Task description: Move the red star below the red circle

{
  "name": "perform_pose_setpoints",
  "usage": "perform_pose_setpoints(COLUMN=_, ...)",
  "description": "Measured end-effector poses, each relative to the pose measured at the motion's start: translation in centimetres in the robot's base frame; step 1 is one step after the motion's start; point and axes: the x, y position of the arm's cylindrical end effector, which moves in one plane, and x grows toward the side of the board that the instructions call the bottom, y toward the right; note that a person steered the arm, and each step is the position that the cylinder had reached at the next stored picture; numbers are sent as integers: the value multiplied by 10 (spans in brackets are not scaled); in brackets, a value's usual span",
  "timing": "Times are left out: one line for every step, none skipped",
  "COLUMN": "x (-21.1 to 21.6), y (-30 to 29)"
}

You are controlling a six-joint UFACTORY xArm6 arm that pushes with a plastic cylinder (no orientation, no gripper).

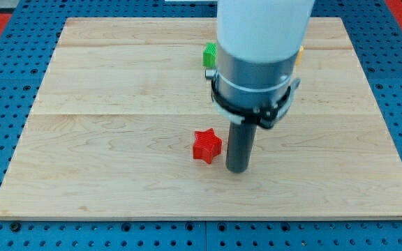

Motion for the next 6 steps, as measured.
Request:
perform_pose_setpoints(x=20, y=-15)
perform_pose_setpoints(x=46, y=-28)
perform_pose_setpoints(x=3, y=-56)
perform_pose_setpoints(x=-50, y=-47)
perform_pose_setpoints(x=-96, y=-40)
perform_pose_setpoints(x=-119, y=-16)
